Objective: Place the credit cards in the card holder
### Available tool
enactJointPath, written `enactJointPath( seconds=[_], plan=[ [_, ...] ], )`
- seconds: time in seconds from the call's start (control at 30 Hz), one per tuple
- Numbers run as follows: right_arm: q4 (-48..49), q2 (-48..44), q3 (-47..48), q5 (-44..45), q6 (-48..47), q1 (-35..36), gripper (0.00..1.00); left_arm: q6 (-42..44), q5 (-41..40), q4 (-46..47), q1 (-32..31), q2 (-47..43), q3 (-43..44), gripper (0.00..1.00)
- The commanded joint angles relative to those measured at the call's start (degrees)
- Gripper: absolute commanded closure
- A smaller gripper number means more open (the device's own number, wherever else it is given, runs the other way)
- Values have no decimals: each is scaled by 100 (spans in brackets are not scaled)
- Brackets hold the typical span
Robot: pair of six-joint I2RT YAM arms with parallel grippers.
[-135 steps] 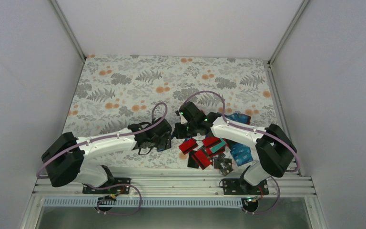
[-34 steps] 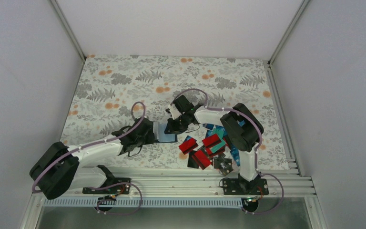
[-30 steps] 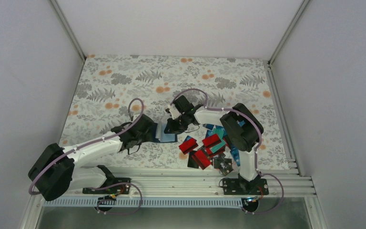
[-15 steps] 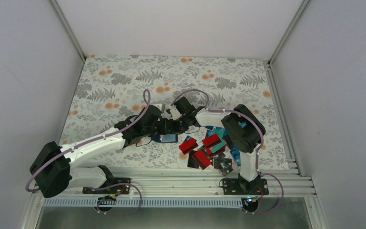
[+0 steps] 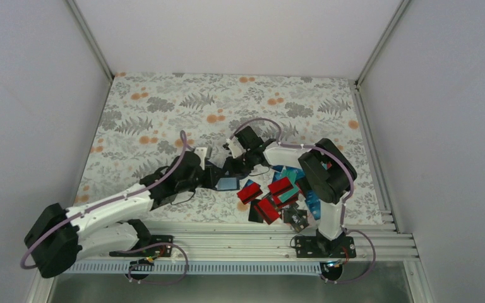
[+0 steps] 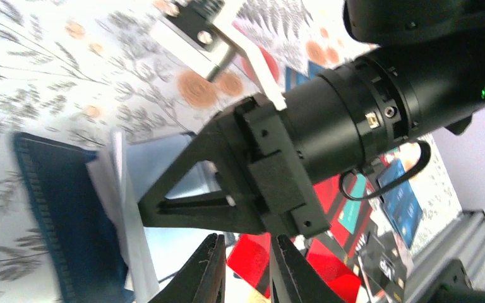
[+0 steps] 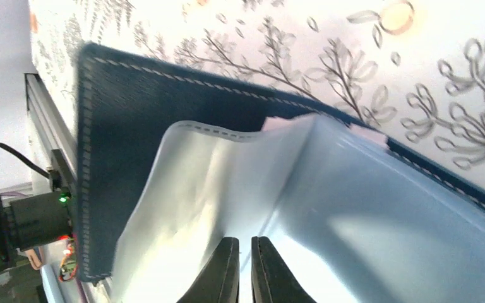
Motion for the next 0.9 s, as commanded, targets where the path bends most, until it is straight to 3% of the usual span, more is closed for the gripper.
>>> enactJointPath(
  seconds=[0.0,0.13,0.53,0.67,0.87],
  plan=[
    [-189,130,382,-238,-68,83,92,-119,-872,-641,100,-344,-158,81],
    [-234,345,572,-249,-27,192,91,-296,-1001,-784,232,-257,-390,81],
    [-452,1206,1094,195,52,434,91,-203,-405,-34,315,-255,-844,82],
    [-786,1188,1196,509,-82,434,83,-94,-223,229,317,-174,-865,82],
    [-976,785,1386,-68,-264,410,74,14,-88,616,316,183,-768,82]
  ],
)
